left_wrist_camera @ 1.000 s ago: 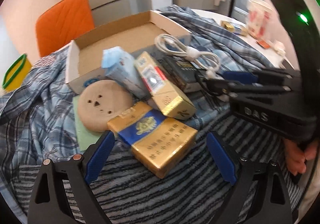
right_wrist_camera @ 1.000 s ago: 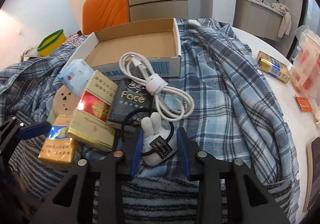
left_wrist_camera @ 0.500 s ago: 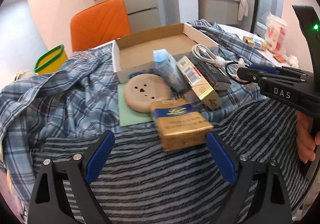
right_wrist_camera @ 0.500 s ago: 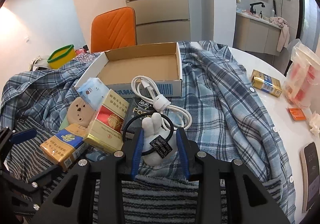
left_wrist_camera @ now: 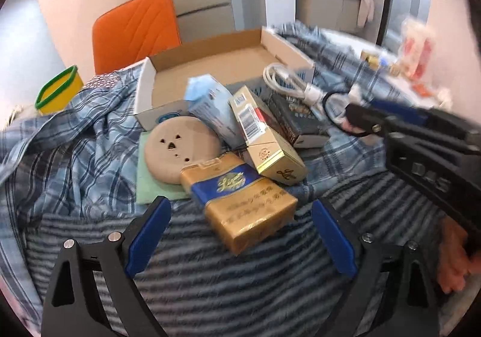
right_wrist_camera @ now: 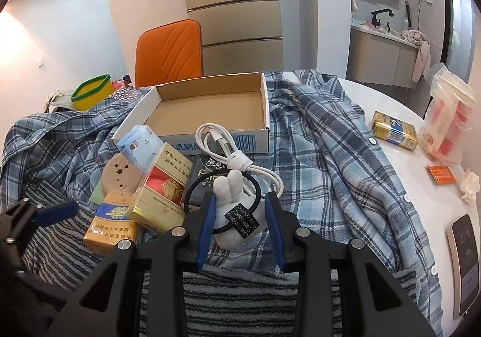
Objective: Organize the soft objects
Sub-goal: 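Close the left gripper on the gold-and-blue cigarette pack and lift it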
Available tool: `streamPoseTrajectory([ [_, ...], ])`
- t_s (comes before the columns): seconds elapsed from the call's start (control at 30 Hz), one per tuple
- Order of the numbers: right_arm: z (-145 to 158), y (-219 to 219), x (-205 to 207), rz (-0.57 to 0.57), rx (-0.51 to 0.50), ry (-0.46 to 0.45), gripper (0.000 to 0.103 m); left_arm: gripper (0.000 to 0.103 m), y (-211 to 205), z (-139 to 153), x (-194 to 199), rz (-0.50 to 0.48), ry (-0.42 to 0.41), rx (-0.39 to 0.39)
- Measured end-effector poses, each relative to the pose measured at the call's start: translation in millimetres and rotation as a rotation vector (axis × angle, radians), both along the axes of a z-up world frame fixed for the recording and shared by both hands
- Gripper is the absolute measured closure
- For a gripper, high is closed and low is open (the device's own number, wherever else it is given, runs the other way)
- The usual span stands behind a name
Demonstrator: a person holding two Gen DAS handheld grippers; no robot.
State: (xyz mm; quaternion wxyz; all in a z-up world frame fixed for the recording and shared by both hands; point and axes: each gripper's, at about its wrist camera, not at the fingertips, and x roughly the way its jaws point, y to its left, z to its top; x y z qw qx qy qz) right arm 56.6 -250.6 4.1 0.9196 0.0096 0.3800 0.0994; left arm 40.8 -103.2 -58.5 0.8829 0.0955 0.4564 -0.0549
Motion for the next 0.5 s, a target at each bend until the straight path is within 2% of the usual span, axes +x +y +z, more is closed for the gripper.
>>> streamPoseTrajectory([
  [0.1,-4,-1,3,0.0,0.003,0.022,0.068,0.01,6,-4,5,0.037,0.02,0.007],
  [0.27,-1,4,-1,0.017,-0.011,0.001,0.068,0.024,31,0,-5,0.075,0.005,-0.031],
  [0.4,1,7,-4,0.024,-0.027,-0.016,0.068,0.024,55,1,-13,0.09,0.022,-0.111],
  [0.5,0,6,-2,0.021,-0.023,-0.009,0.068,0.038,61,5,-19,0.068,-0.026,-0.103],
])
